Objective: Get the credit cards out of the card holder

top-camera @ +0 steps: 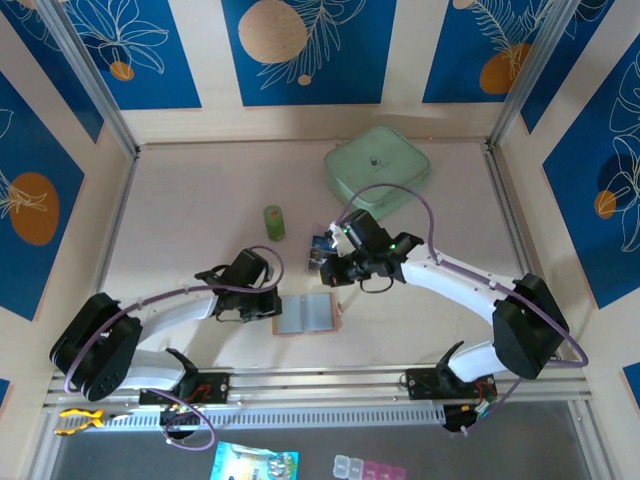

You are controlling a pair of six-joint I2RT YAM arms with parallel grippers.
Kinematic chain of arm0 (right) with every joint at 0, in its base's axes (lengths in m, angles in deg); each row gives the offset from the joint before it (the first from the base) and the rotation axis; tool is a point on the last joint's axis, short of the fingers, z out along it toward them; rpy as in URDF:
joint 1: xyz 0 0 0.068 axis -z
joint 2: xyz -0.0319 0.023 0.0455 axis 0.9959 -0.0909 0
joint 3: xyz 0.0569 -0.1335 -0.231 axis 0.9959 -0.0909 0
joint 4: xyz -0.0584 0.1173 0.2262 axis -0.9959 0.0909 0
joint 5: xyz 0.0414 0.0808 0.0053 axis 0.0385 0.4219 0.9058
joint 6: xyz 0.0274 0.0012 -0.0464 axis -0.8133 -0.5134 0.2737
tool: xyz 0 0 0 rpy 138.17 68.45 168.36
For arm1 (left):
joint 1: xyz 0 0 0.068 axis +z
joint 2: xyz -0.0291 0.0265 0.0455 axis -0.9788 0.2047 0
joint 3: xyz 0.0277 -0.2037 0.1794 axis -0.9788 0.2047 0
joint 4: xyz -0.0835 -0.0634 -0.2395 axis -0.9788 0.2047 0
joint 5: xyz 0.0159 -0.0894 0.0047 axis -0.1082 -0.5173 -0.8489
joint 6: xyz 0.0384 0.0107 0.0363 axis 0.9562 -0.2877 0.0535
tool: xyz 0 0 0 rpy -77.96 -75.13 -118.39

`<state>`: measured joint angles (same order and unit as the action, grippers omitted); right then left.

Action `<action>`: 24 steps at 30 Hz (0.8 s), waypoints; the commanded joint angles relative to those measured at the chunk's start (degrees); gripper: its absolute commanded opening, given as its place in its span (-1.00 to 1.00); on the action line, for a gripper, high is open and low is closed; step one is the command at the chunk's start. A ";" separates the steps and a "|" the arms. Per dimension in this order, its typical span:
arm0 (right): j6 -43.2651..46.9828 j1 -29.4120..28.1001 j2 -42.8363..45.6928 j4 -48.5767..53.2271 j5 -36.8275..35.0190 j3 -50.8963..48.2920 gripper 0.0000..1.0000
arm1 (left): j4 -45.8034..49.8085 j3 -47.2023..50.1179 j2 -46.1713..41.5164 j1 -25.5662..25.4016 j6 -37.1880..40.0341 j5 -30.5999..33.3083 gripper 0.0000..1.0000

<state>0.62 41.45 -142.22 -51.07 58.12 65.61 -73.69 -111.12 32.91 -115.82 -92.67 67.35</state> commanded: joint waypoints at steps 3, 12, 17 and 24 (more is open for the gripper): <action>-12.06 -4.20 -4.62 -3.87 1.46 -0.31 -0.76 | 3.00 1.17 -0.59 0.26 0.91 2.02 -0.89; -13.84 -8.82 -14.75 -4.67 2.57 4.61 -0.36 | 2.06 2.40 -0.61 0.23 0.83 2.08 -0.89; -14.64 -10.25 -19.68 -6.43 4.26 7.07 -0.62 | 1.43 2.67 -0.97 0.21 0.39 1.73 -0.90; -15.43 -11.60 -24.82 -7.22 5.26 9.24 -0.66 | 1.46 2.97 -1.38 0.27 0.43 1.64 -0.91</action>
<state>-13.76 30.46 -165.59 -57.98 61.66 73.34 -73.62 -109.61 32.25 -115.82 -92.70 68.14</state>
